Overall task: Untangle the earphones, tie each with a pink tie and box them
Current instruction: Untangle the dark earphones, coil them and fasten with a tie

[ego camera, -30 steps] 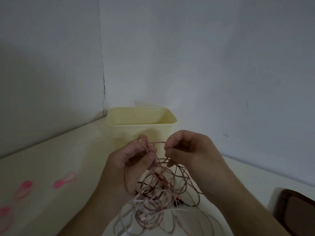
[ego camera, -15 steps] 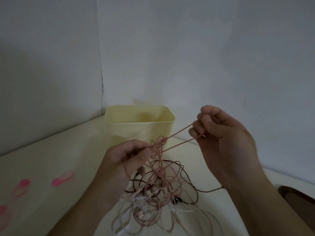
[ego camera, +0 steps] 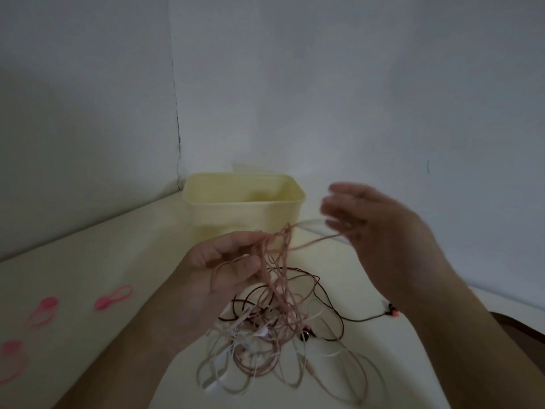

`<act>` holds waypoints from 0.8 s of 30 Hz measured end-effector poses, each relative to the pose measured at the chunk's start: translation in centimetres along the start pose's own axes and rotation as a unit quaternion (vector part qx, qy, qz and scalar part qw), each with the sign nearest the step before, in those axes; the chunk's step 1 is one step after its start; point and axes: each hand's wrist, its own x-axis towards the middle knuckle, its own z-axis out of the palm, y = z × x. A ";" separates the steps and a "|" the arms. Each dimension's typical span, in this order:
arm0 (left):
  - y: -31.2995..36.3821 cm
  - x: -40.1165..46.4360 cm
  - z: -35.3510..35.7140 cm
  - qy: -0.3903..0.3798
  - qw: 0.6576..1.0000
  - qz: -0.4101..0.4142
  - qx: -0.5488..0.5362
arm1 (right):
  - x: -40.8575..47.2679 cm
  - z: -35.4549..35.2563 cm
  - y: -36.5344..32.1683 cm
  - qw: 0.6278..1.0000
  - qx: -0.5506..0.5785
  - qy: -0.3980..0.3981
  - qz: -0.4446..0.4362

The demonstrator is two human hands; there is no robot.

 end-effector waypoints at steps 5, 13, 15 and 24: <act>0.2 0.1 0.0 0.018 0.997 0.044 -0.056 | -0.3 1.7 4.0 0.898 -0.386 -0.160 0.135; -0.2 0.0 1.4 0.116 0.976 -0.007 0.183 | -1.4 1.8 4.1 0.892 -0.446 -0.066 -0.024; -0.6 0.1 1.4 0.155 0.960 -0.019 0.230 | -1.0 1.0 2.5 0.953 -0.297 0.002 -0.051; -1.4 0.5 0.9 0.145 0.935 -0.093 0.311 | -1.2 -0.3 -0.9 0.989 -0.070 0.078 -0.103</act>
